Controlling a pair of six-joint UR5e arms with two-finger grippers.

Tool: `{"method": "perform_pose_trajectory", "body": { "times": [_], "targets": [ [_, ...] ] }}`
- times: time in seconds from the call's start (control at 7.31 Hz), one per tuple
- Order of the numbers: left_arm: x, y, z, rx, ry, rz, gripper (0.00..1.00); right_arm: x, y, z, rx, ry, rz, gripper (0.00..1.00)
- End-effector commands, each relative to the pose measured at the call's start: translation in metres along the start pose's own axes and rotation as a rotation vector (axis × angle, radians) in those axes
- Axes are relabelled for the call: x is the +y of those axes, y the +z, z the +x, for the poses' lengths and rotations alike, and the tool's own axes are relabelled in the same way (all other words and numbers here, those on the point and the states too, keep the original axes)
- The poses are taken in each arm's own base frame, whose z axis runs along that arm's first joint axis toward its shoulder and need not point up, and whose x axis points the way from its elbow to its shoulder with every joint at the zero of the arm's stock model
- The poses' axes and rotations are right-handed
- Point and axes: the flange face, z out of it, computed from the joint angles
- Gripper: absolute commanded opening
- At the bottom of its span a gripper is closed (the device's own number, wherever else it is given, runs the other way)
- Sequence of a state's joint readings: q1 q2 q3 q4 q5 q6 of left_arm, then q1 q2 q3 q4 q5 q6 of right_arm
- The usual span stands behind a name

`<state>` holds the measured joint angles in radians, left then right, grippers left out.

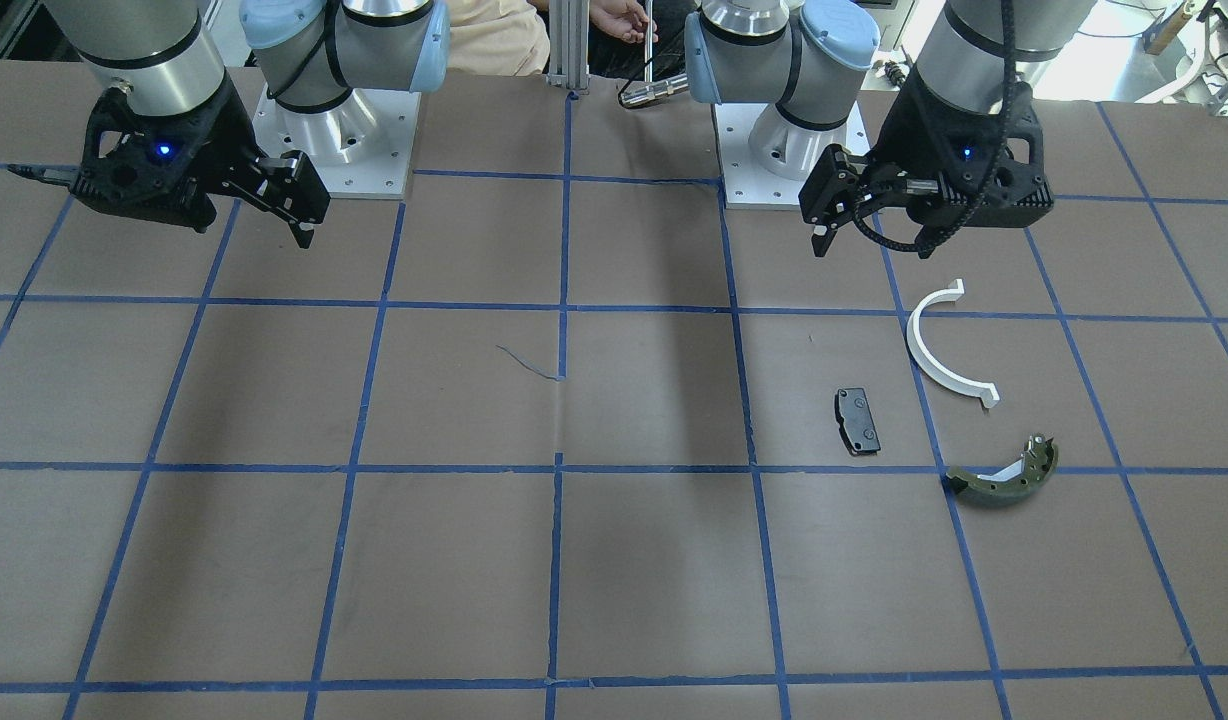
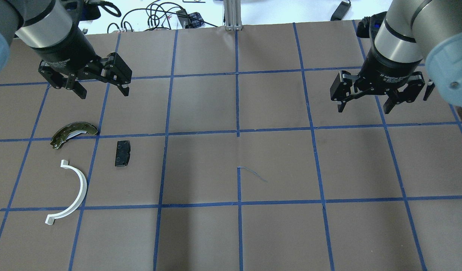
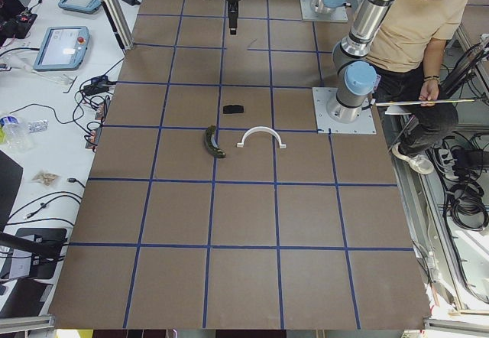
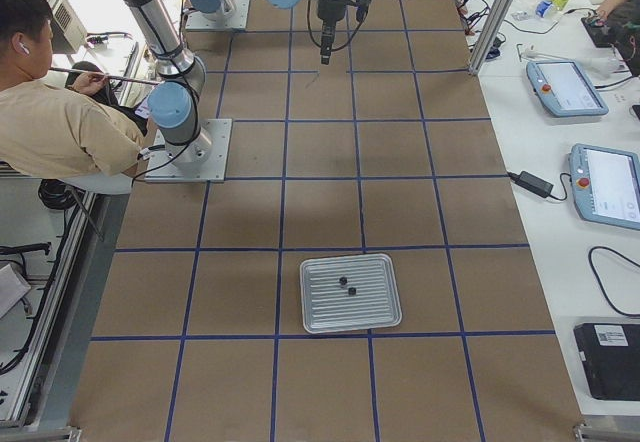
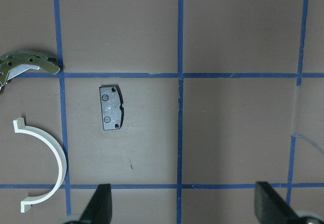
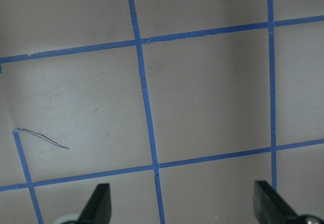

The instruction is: Place bearing gear from tray to pile

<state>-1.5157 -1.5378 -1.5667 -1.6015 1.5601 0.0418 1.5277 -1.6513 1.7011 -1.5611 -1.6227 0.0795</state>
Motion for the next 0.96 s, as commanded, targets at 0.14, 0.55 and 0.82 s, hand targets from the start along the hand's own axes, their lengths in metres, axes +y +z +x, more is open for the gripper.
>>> {"method": "perform_pose_trajectory", "body": {
  "times": [0.14, 0.55, 0.82],
  "targets": [
    [0.001, -0.001, 0.0, 0.0, 0.003, 0.001, 1.0, -0.014, 0.007, 0.043, -0.002, 0.009, -0.022, 1.0],
    [0.001, -0.001, 0.0, 0.001, 0.003, 0.001, 1.0, -0.031, 0.01, 0.125, -0.008, -0.201, -0.018, 1.0],
    [0.001, -0.001, -0.001, 0.001, 0.001, 0.001, 1.0, -0.033, 0.014, 0.173, -0.02, -0.417, -0.021, 1.0]
  ]
}}
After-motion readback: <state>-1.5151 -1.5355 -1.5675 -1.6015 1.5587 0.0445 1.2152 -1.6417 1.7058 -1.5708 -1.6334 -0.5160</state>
